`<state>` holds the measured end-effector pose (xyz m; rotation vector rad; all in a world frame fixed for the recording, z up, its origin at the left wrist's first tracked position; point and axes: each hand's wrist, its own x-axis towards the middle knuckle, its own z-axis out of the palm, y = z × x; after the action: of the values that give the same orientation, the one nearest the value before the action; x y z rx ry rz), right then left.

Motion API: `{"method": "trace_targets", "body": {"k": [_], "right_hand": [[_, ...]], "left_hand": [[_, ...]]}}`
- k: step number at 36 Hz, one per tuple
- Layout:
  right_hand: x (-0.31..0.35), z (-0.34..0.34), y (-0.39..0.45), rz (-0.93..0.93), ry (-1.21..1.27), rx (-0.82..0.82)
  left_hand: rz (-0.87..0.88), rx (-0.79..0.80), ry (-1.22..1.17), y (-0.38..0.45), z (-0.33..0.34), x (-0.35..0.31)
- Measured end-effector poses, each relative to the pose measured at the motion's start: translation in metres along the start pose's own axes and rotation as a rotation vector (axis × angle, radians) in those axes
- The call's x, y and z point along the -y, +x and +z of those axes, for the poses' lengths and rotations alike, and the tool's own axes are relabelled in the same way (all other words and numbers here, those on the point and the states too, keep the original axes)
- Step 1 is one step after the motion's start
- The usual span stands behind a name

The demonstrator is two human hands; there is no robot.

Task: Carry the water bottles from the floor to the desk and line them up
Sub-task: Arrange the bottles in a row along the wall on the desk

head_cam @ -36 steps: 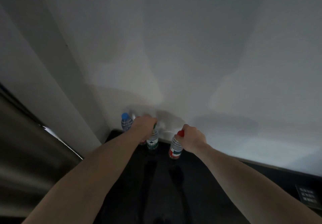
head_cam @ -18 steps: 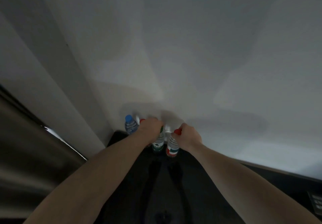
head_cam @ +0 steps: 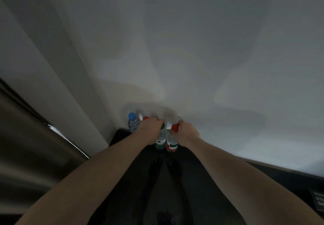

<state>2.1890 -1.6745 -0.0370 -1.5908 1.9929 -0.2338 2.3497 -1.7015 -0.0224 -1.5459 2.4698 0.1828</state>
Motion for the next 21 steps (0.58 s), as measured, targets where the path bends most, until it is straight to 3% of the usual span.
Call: {"method": "trace_targets", "body": {"k": [7,14,21], "right_hand": [[-0.008,-0.016,-0.025,-0.042,-0.001,-0.003],[-0.032,-0.031,-0.129,-0.095,0.280,0.014],[-0.093,-0.030,-0.250,-0.112,0.262,0.091]], "left_hand": [[-0.004,-0.084,-0.098,-0.032,-0.007,0.000],[0.033,-0.238,-0.374,-0.133,-0.013,-0.022],[0.022,-0.108,-0.588,-0.245,0.015,-0.054]]}}
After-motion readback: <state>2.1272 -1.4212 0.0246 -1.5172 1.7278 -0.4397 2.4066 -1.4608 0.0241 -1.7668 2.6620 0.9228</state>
